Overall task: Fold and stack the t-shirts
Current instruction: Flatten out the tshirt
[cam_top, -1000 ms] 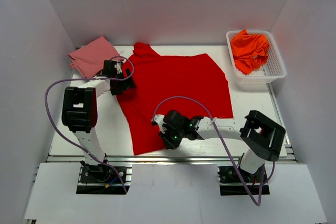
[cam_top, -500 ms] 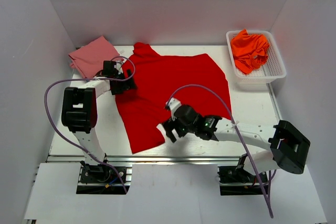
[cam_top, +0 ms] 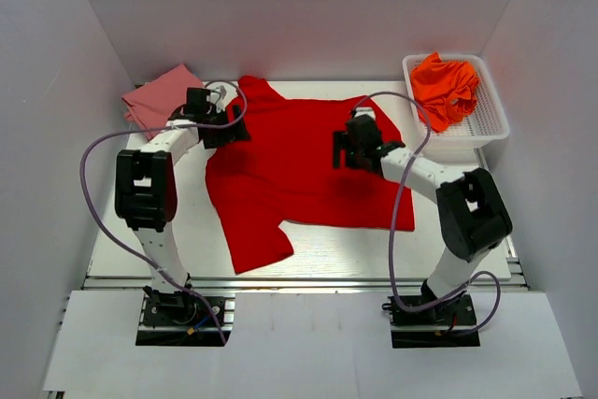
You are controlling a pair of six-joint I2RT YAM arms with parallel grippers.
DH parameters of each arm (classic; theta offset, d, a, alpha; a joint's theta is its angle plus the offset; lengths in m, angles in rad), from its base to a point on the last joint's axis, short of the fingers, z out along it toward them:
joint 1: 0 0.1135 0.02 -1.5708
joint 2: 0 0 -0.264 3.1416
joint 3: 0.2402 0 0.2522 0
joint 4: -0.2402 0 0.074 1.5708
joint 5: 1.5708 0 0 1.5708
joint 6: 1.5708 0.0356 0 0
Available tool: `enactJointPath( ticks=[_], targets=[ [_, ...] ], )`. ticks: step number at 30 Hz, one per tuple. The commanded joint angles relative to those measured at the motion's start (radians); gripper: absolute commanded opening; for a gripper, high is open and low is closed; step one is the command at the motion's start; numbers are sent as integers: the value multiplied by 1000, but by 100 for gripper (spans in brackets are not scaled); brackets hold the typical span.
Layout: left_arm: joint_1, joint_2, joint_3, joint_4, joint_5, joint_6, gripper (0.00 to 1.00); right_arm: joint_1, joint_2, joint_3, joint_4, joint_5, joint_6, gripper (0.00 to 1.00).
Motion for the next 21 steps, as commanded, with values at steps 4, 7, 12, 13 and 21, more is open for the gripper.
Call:
enactJointPath(
  ticks=[4, 7, 12, 13, 21],
  targets=[
    [-3, 105, 196, -47, 36, 39, 100, -148, 150, 187, -98, -75, 3, 90],
    [-3, 240, 353, -119, 8, 65, 100, -204, 214, 236, -102, -118, -12, 90],
    [-21, 423, 616, -217, -42, 112, 100, -256, 372, 378, -196, -152, -40, 90],
    [-21, 446, 646, -217, -42, 112, 100, -269, 385, 429, -206, -137, -51, 90],
    [-21, 651, 836, -185, 63, 124, 100, -324, 563, 607, -266, -221, -72, 90]
  ],
)
